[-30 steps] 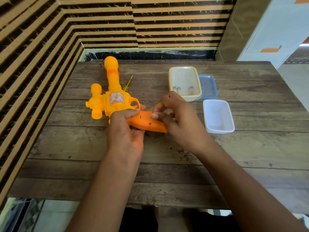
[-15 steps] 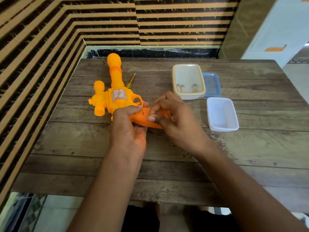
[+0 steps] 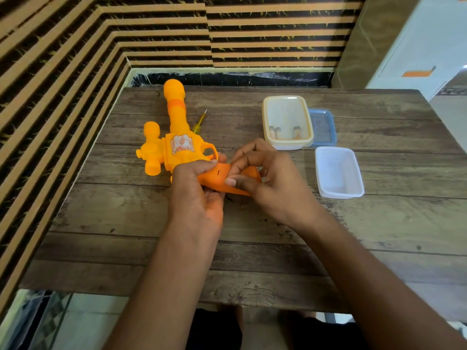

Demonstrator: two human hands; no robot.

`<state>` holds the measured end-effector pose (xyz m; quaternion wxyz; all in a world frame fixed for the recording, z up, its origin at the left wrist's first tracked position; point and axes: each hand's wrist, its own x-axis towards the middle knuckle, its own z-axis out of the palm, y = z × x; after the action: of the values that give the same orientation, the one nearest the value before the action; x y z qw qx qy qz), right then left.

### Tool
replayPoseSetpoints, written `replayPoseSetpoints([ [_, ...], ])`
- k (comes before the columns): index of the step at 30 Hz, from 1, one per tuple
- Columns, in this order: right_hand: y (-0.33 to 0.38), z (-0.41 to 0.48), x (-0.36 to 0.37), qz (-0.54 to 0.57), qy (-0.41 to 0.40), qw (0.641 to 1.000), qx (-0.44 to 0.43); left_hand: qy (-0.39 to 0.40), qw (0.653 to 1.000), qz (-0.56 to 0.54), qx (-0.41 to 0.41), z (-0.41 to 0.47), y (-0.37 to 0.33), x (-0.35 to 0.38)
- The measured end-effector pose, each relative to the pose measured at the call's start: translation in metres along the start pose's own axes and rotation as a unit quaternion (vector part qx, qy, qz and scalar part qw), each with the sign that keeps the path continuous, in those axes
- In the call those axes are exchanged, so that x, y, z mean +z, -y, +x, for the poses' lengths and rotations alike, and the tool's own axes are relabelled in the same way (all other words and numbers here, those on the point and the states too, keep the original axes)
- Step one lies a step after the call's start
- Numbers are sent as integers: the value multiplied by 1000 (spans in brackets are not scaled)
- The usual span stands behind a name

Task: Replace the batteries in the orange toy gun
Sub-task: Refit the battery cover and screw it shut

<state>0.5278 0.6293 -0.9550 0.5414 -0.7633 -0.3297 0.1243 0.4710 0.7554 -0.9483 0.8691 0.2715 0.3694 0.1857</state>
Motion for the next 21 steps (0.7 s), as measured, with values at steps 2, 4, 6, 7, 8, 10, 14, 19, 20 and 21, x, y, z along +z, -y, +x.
replayPoseSetpoints([
  [2, 1, 0, 0, 2, -4, 1000, 7, -1, 1000, 3, 1, -1, 0, 0],
  [4, 2, 0, 0, 2, -5, 1000, 16, -4, 1000, 4, 1, -2, 0, 1],
  [6, 3, 0, 0, 4, -5, 1000, 23, -6, 1000, 1, -7, -3, -1, 1],
  [7, 4, 1, 1, 10, -5, 1000, 25, -8, 1000, -1, -10, -4, -1, 2],
  [8, 4, 1, 1, 18, -5, 999, 29, -11, 1000, -1, -11, -5, -2, 2],
  [10, 5, 1, 1, 36, -11, 998, 43, -19, 1000, 4, -9, -6, -2, 3],
  [14, 7, 1, 1, 77, -17, 994, 71, -21, 1000, 18, -3, -9, -3, 2],
  [19, 5, 3, -3, 194, -12, 978, 73, -23, 1000, -5, 0, -8, -4, 4],
  [20, 4, 4, -4, 197, -6, 978, 72, -25, 1000, -7, -2, -8, -4, 4],
  [21, 3, 4, -5, 190, 1, 979, 72, -28, 1000, -7, -4, -7, -4, 3],
])
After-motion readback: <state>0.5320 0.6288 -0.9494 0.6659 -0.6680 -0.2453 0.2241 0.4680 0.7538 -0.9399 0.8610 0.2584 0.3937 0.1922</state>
